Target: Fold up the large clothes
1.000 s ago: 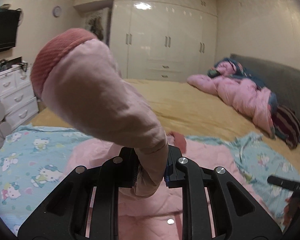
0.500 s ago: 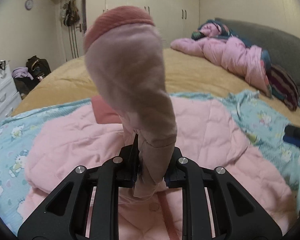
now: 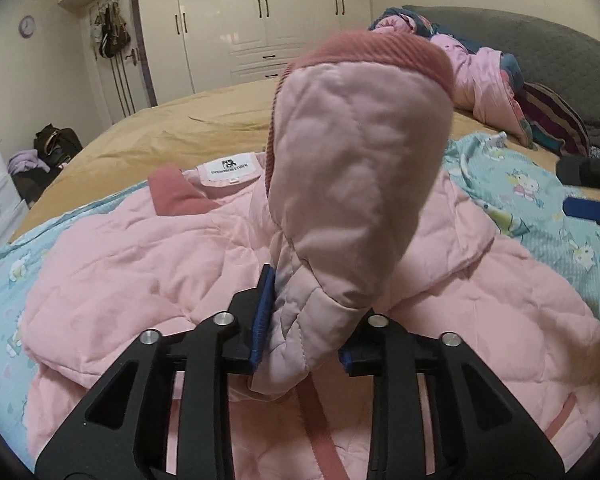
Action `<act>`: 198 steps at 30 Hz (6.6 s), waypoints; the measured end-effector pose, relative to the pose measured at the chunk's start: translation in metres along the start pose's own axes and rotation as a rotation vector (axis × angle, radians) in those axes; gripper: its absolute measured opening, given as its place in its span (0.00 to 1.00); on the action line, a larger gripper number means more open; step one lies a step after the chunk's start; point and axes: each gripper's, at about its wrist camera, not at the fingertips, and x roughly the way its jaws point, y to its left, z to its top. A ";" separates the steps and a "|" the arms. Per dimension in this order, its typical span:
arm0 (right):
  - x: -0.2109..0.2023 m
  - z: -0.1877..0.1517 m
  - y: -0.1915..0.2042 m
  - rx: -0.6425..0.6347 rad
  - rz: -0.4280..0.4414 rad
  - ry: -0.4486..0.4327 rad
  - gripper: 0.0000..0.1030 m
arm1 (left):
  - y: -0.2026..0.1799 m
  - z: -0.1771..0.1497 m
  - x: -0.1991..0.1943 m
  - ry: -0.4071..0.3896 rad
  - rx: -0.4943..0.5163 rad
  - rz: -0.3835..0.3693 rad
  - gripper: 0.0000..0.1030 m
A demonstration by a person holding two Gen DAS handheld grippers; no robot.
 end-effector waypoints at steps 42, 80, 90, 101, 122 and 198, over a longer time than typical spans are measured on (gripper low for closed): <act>0.107 0.021 0.070 0.049 0.178 0.085 0.08 | 0.299 -0.036 -0.074 -0.130 -0.818 0.055 0.91; 0.107 0.054 0.104 -0.267 -0.079 -0.030 0.51 | 0.187 -0.028 0.026 0.166 -0.369 0.006 0.91; 0.087 0.025 0.133 -0.382 -0.079 -0.077 0.69 | 0.184 -0.031 0.035 0.192 -0.364 0.027 0.91; 0.182 -0.027 0.169 -0.570 -0.222 0.172 0.82 | 0.186 -0.033 0.032 0.185 -0.371 0.015 0.91; 0.153 -0.032 0.141 -0.427 -0.049 0.094 0.93 | 0.187 -0.023 0.011 0.156 -0.389 0.023 0.91; -0.085 -0.034 0.151 -0.378 0.126 -0.106 0.96 | 0.115 -0.012 -0.221 -0.098 -0.384 0.089 0.91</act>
